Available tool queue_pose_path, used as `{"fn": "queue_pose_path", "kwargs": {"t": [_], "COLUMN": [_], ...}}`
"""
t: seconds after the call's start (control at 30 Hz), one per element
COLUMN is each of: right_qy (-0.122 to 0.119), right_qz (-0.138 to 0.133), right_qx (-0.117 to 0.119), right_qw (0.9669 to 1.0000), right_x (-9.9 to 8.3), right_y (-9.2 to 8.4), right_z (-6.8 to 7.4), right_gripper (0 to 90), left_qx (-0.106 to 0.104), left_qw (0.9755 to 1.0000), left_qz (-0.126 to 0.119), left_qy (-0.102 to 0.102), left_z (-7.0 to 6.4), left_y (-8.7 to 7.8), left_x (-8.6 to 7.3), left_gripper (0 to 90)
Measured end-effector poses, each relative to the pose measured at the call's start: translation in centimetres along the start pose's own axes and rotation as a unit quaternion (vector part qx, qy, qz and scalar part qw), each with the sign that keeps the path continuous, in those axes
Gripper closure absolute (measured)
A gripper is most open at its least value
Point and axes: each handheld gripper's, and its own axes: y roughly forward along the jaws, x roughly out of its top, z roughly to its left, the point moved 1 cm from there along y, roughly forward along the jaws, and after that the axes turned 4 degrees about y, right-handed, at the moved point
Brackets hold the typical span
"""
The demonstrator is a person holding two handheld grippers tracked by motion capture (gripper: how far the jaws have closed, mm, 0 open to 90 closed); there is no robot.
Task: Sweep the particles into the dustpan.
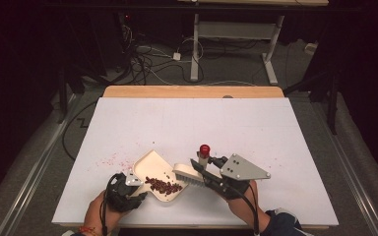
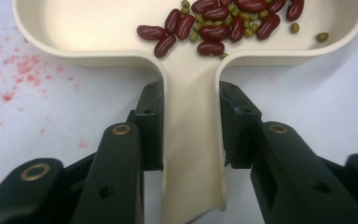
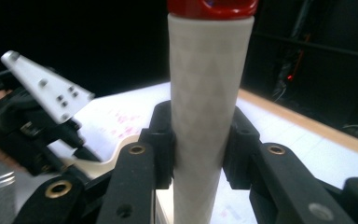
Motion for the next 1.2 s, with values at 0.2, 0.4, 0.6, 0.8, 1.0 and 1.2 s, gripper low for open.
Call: {"fn": "queue_pose_path", "kwargs": {"t": [0.2,0.4,0.6,0.8,1.0,1.2], "right_qy": [-0.009,-0.014,-0.005,0.016,0.018,0.012], "right_qz": [-0.010,-0.014,-0.006,-0.005,0.004,0.003], "right_qx": [-0.025,-0.038,-0.051,-0.060,-0.067,-0.057], "right_qw": [0.9996,0.9991,0.9986,0.9980,0.9976,0.9983], "right_x": [0.7,1.2,2.0,2.4,2.3,2.2], "right_y": [2.0,5.7,10.3,14.0,16.8,17.8], "right_z": [-2.2,-4.1,-5.4,-5.9,-5.6,-4.4], "right_gripper": [69.6,69.6,69.6,69.6,69.6,69.7], "left_qx": [0.002,0.004,0.002,-0.004,-0.007,0.001], "left_qw": [0.9998,0.9992,0.9989,0.9987,0.9982,0.9983], "left_qz": [-0.002,-0.003,-0.001,0.001,0.000,0.004], "left_qy": [-0.019,-0.040,-0.046,-0.051,-0.059,-0.059], "left_z": [1.1,2.7,4.0,5.2,6.0,6.6], "left_y": [-0.2,-0.4,-0.3,-0.2,0.1,0.4], "left_x": [-0.6,-1.3,-1.2,-0.9,-0.4,0.3], "left_gripper": [63.7,63.7,63.7,63.8,63.8,63.7]}}
